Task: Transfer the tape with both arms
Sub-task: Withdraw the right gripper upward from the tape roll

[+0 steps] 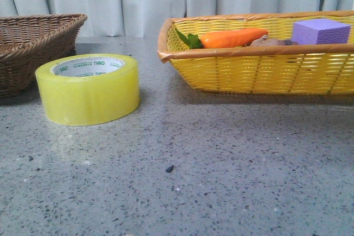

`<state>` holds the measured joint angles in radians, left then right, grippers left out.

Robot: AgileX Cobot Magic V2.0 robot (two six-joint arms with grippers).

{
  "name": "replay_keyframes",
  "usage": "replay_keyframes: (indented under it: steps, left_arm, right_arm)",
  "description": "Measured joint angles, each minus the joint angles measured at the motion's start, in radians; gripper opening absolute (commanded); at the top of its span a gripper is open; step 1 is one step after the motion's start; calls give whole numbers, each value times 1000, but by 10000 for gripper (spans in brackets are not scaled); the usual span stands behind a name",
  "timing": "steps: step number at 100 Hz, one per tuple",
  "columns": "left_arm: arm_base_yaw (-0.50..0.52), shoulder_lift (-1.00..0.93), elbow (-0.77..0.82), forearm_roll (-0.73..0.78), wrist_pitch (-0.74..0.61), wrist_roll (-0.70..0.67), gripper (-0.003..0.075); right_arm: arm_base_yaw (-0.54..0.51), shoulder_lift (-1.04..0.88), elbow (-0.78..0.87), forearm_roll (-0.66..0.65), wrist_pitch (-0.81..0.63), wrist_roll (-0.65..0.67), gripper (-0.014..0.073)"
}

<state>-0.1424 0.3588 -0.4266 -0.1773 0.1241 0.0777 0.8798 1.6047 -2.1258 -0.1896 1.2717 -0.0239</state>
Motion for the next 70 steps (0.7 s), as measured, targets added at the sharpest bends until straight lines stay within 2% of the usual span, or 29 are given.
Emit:
replay_keyframes:
  steps: [13, 31, 47, 70]
  left_arm:
    - [-71, 69, -31, 0, 4, 0, 335]
    - [-177, 179, -91, -1, 4, 15, 340]
    - [-277, 275, -138, -1, 4, 22, 340]
    - [-447, 441, -212, 45, 38, 26, 342]
  right_arm:
    - [0, -46, 0, -17, 0, 0, -72]
    - [0, -137, 66, -46, -27, 0, -72]
    - [0, -257, 242, -89, -116, 24, -72]
    - [0, -479, 573, -186, -267, 174, -72]
